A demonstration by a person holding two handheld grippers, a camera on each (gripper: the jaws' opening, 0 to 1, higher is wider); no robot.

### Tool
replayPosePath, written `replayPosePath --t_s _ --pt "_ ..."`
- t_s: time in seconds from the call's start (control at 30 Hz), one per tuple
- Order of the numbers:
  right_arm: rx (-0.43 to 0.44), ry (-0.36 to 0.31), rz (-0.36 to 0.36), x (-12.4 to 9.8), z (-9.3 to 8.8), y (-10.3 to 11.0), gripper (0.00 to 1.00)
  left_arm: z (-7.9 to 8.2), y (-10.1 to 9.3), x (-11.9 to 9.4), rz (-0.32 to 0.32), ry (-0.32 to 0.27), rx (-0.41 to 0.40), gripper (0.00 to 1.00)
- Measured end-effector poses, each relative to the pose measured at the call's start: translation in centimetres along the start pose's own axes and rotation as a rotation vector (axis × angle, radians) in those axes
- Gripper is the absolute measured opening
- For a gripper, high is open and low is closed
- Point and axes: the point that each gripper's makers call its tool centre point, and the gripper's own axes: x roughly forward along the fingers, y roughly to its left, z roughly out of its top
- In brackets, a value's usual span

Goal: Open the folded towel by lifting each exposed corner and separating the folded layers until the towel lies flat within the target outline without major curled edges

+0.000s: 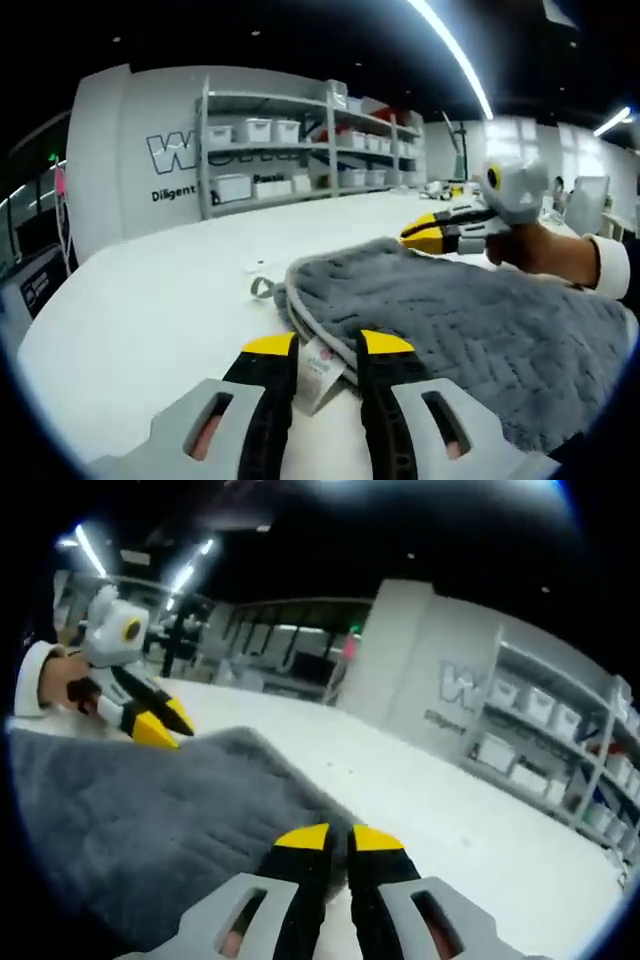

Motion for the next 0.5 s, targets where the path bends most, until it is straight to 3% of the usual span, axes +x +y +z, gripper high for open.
replayPosePath --t_s 0.13,0.27,0.5 --pt "0.021 0.024 0.023 -0.4 -0.1 0.8 0.00 0.1 0.3 0.2 -0.011 -0.003 -0.053 0.27" --pt "0.041 0.090 0.055 -0.2 -1.9 1.5 0.00 0.0 0.1 0.2 -0.016 0.002 -0.072 0.29" --pt "0.095 0.092 0.057 0.0 -2.4 1.5 0.00 -0.1 -0.9 0.3 -0.034 0.002 -0.080 0.30"
